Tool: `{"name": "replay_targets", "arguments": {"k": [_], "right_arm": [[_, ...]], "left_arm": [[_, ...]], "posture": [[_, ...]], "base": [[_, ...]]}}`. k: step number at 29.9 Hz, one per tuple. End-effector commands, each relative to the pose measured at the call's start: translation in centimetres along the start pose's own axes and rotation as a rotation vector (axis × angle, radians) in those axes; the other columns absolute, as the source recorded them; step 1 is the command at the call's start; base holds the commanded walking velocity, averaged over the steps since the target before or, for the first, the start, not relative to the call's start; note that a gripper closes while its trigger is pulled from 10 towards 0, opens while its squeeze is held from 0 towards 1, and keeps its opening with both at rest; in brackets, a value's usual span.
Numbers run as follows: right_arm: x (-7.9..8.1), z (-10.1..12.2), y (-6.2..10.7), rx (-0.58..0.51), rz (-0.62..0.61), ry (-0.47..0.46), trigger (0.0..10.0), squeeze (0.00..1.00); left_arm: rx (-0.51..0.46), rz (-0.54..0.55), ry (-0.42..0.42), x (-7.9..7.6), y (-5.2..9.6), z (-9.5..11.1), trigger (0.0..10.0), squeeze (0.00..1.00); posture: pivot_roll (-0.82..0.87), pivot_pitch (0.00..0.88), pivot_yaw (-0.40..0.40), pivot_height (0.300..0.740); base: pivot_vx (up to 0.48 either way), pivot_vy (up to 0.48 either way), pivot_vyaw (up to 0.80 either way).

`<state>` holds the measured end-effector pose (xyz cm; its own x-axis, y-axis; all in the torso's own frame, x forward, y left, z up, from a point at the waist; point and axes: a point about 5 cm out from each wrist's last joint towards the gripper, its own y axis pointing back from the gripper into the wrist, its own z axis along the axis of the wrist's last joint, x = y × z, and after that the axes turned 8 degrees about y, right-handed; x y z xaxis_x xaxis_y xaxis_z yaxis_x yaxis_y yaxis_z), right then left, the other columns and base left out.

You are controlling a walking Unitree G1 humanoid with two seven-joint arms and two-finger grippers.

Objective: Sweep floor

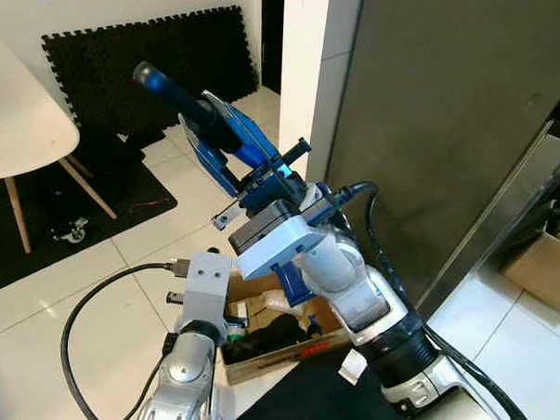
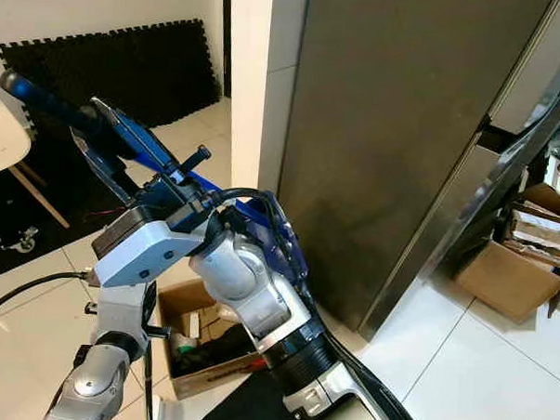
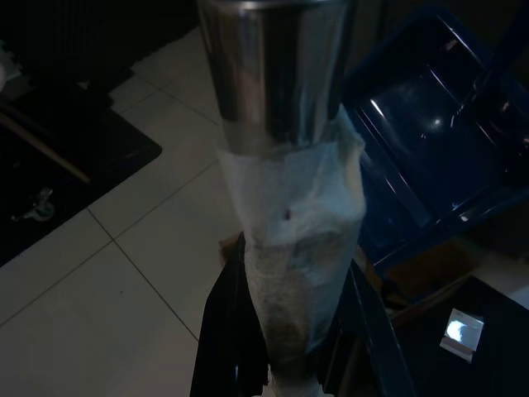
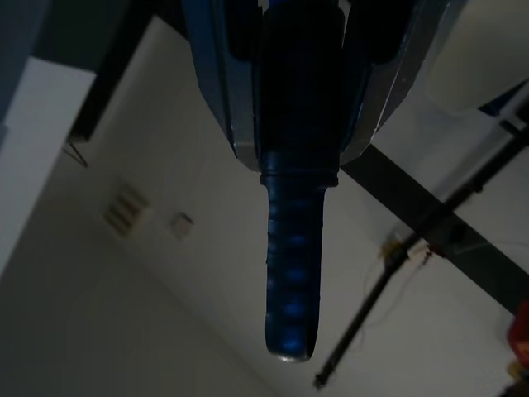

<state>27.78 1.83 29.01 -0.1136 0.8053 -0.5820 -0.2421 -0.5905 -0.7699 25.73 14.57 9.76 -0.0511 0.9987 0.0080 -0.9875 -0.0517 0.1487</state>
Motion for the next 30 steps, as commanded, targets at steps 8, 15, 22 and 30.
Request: {"name": "replay_targets", "arguments": {"k": [8, 15, 22, 30], "right_arm": [[-4.3, -6.0, 2.0, 0.371, -0.181, -0.029, 10.0, 0.0], [-7.6, -7.8, 4.2, 0.463, -0.241, 0.078, 10.0, 0.0], [-10.3, -11.4, 9.3, 0.747, -0.357, 0.017, 10.0, 0.0], [-11.7, -13.3, 15.3, 0.955, -0.438, -0.083, 10.0, 0.0]], "left_arm": [[-0.018, -0.006, -0.009, -0.3, 0.1, 0.1, 10.0, 0.0], [-0.016, -0.012, -0.009, -0.3, 0.0, 0.1, 10.0, 0.0], [-0.019, -0.017, -0.008, -0.4, 0.0, 0.1, 10.0, 0.0], [-0.019, -0.018, -0.009, -0.2, 0.1, 0.1, 10.0, 0.0]], "posture": [[0.13, 0.065, -0.036, 0.74], [0.12, 0.061, -0.033, 0.74], [0.12, 0.059, -0.031, 0.74], [0.12, 0.063, -0.023, 0.74]], "base": [[0.0, 0.0, 0.0], [0.0, 0.0, 0.0], [0.0, 0.0, 0.0], [0.0, 0.0, 0.0]]}}
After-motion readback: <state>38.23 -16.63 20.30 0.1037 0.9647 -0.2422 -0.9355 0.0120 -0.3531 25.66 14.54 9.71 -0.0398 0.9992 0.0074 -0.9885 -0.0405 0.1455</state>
